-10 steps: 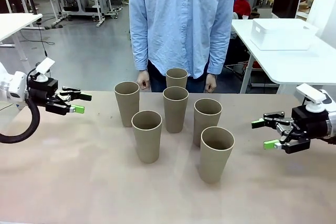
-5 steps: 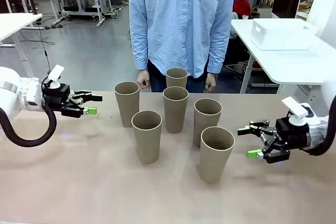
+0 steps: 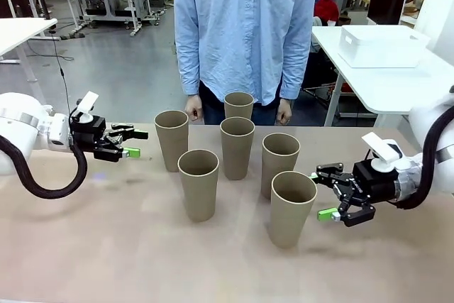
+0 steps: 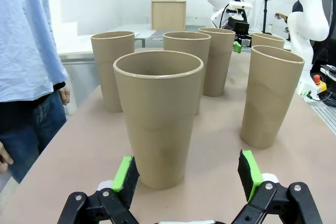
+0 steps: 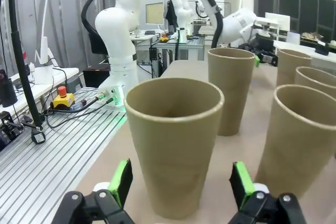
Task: Stack the cups and store them in the basket.
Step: Pick up two Reusable plastic cups , one in each hand.
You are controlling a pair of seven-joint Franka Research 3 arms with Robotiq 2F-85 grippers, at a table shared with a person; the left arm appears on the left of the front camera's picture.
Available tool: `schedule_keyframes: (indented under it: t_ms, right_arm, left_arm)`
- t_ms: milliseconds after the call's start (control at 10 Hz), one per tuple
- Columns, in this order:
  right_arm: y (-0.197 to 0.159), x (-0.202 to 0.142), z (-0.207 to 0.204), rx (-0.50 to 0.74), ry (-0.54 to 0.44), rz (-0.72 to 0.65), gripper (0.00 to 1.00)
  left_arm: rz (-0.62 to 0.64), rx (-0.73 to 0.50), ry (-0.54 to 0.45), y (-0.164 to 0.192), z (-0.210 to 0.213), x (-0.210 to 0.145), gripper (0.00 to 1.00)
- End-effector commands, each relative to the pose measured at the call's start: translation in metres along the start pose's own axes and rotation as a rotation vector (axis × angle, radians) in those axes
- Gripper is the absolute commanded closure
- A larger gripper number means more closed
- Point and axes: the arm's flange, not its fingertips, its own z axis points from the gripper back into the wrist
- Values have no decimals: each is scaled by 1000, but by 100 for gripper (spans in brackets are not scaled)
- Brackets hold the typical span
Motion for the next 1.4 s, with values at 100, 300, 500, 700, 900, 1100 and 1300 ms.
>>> schedule_keyframes:
  t_ms: [100,300,500,700,900,1100,1300]
  right_arm:
    - [47,-25,-31,14,-19,15,0]
    - [39,-29,-33,43,-19,23,0]
    - [31,-33,-35,67,-24,32,0]
    - [4,-3,-25,66,-6,-9,0]
    - [5,-2,-26,71,-11,-11,0]
    - [-17,-8,-20,77,-22,-16,0]
    - [-28,-20,-19,106,-33,-42,0]
  left_arm:
    - [-49,-11,-25,8,-9,3,0]
    - [-62,-35,-27,12,-11,4,0]
    - [-81,-43,-25,16,-17,7,0]
    - [-63,3,-51,18,-20,13,0]
    - [-54,-31,-19,17,-17,9,0]
    - [-66,-36,-20,27,-24,1,0]
    - [-75,-58,-65,34,-32,-5,0]
